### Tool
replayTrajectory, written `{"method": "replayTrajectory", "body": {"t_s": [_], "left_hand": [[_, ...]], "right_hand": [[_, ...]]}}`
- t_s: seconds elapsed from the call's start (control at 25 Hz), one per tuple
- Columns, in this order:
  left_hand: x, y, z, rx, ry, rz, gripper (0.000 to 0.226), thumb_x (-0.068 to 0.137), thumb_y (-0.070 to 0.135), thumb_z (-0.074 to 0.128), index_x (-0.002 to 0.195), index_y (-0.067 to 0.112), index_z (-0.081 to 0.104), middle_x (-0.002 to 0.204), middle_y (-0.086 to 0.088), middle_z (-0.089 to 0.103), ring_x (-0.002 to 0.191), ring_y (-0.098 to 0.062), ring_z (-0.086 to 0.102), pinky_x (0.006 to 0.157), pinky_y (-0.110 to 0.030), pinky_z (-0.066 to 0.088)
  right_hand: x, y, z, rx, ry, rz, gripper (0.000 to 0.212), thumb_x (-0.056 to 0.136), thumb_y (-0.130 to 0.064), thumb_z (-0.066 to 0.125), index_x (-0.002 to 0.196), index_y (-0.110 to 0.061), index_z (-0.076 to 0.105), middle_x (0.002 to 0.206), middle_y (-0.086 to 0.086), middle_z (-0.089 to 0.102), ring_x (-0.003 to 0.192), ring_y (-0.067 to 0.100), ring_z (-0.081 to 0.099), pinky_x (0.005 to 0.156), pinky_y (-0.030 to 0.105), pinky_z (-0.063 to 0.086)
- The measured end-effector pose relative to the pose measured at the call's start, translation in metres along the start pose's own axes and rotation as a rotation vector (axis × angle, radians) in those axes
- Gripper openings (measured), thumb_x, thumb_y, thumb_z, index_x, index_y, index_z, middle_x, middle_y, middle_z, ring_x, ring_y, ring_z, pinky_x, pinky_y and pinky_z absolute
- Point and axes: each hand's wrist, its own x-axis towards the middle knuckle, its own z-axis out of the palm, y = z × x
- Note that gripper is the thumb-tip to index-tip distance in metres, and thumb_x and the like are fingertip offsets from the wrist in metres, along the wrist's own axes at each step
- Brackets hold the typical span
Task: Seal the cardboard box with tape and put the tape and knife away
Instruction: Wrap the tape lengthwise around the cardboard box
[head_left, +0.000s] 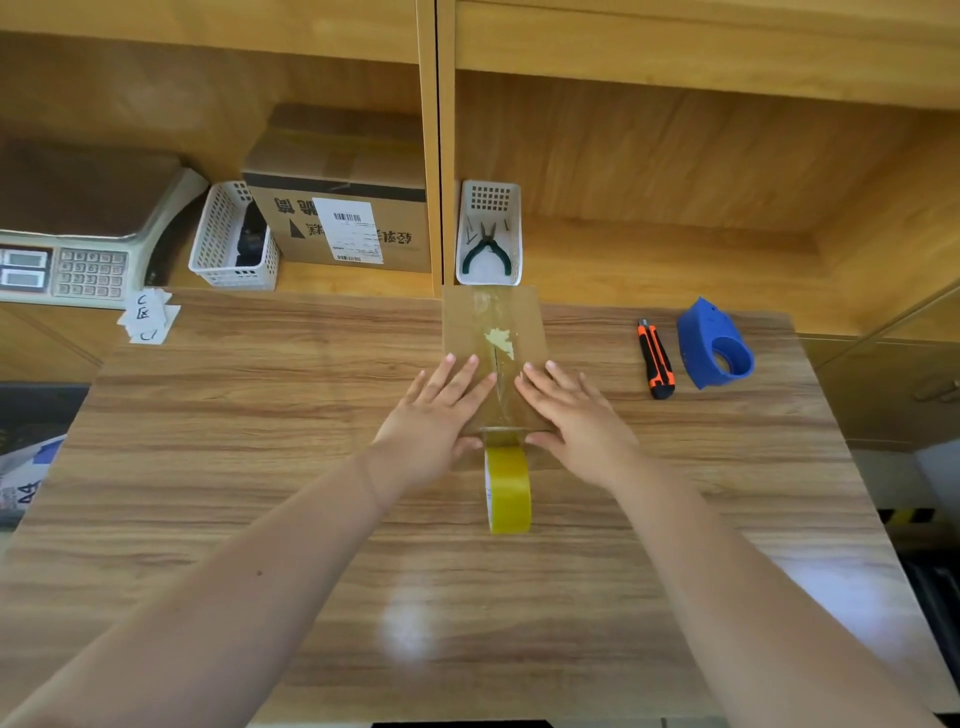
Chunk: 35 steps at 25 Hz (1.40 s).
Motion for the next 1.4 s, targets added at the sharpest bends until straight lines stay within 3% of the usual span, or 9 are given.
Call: {"method": "replayTrajectory", "body": {"t_s": [0.08, 0.2, 0.4, 0.72, 0.88, 1.04, 1.2, 1.28, 1.4], "left_hand": [[-0.001, 0.008, 0.005, 0.082, 0.041, -0.011, 0.077, 0.098, 0.054, 0.029, 0.153, 0.021, -0.014, 0.162, -0.008, -0.019, 0.148, -0.027, -0.020, 0.121, -0.048, -0.002], [-0.002, 0.010, 0.006, 0.036, 0.047, -0.026, 0.076, 0.098, 0.054, 0.029, 0.154, 0.022, -0.011, 0.162, -0.007, -0.018, 0.148, -0.024, -0.020, 0.121, -0.050, -0.001], [-0.014, 0.011, 0.000, -0.378, 0.179, -0.087, 0.063, 0.091, 0.044, 0.054, 0.150, 0.036, 0.029, 0.163, 0.010, 0.011, 0.150, -0.010, -0.005, 0.118, -0.039, 0.007], [0.032, 0.035, 0.001, -0.177, 0.132, -0.064, 0.059, 0.100, 0.049, 0.034, 0.154, 0.036, 0.012, 0.165, 0.002, -0.005, 0.150, -0.019, -0.015, 0.120, -0.036, -0.006], [0.059, 0.047, -0.001, -0.231, 0.132, -0.071, 0.058, 0.100, 0.048, 0.035, 0.153, 0.038, 0.014, 0.164, 0.007, -0.006, 0.149, -0.014, -0.017, 0.120, -0.040, 0.014], [0.079, 0.054, 0.002, -0.297, 0.192, -0.081, 0.057, 0.097, 0.048, 0.041, 0.150, 0.039, 0.024, 0.164, 0.011, 0.001, 0.149, -0.010, -0.015, 0.113, -0.041, 0.035], [0.092, 0.059, 0.003, -0.305, 0.279, -0.072, 0.057, 0.092, 0.048, 0.043, 0.147, 0.036, 0.035, 0.163, 0.008, 0.014, 0.150, -0.012, -0.005, 0.107, -0.039, 0.043], [0.094, 0.061, 0.006, -0.309, 0.353, -0.072, 0.056, 0.088, 0.048, 0.043, 0.142, 0.035, 0.043, 0.161, 0.006, 0.024, 0.151, -0.015, 0.005, 0.099, -0.036, 0.050], [0.100, 0.062, 0.015, -0.307, 0.468, -0.063, 0.053, 0.084, 0.045, 0.048, 0.135, 0.031, 0.053, 0.154, 0.001, 0.040, 0.147, -0.021, 0.022, 0.082, -0.034, 0.057]], "right_hand": [[0.000, -0.003, 0.004, -0.068, 0.024, -0.021, 0.073, 0.098, -0.041, 0.046, 0.154, -0.026, 0.001, 0.162, -0.010, -0.010, 0.144, 0.007, -0.021, 0.122, 0.040, -0.005], [-0.001, -0.002, 0.005, -0.028, 0.004, -0.016, 0.074, 0.098, -0.042, 0.045, 0.154, -0.027, 0.000, 0.162, -0.013, -0.012, 0.144, 0.007, -0.023, 0.121, 0.041, -0.004], [-0.006, 0.014, 0.000, 0.089, 0.074, 0.004, 0.069, 0.094, -0.044, 0.053, 0.152, -0.033, 0.018, 0.162, -0.017, 0.002, 0.150, 0.010, -0.006, 0.119, 0.044, 0.010], [-0.004, 0.044, 0.000, 0.244, 0.225, 0.021, 0.055, 0.091, -0.033, 0.062, 0.142, -0.031, 0.043, 0.159, -0.017, 0.025, 0.143, 0.016, 0.028, 0.115, 0.040, 0.028], [-0.007, 0.070, -0.006, 0.423, 0.357, 0.046, 0.042, 0.091, -0.025, 0.062, 0.132, -0.027, 0.056, 0.149, -0.013, 0.043, 0.135, 0.011, 0.037, 0.109, 0.029, 0.032], [-0.003, 0.115, -0.007, 0.718, 0.554, 0.356, 0.033, 0.092, -0.019, 0.060, 0.126, -0.021, 0.060, 0.138, -0.005, 0.054, 0.130, 0.012, 0.047, 0.105, 0.031, 0.039], [0.013, 0.166, 0.004, 0.688, 0.396, 0.698, 0.041, 0.090, -0.012, 0.060, 0.130, -0.015, 0.054, 0.121, 0.003, 0.058, 0.103, 0.019, 0.058, 0.080, 0.029, 0.044], [0.025, 0.193, 0.015, 0.636, 0.345, 0.801, 0.031, 0.088, -0.014, 0.061, 0.119, -0.015, 0.057, 0.115, 0.006, 0.062, 0.092, 0.022, 0.059, 0.072, 0.033, 0.048], [0.043, 0.220, 0.027, 0.530, 0.268, 0.947, 0.020, 0.088, -0.025, 0.065, 0.102, -0.017, 0.055, 0.111, 0.016, 0.061, 0.095, 0.034, 0.061, 0.081, 0.046, 0.054]]}}
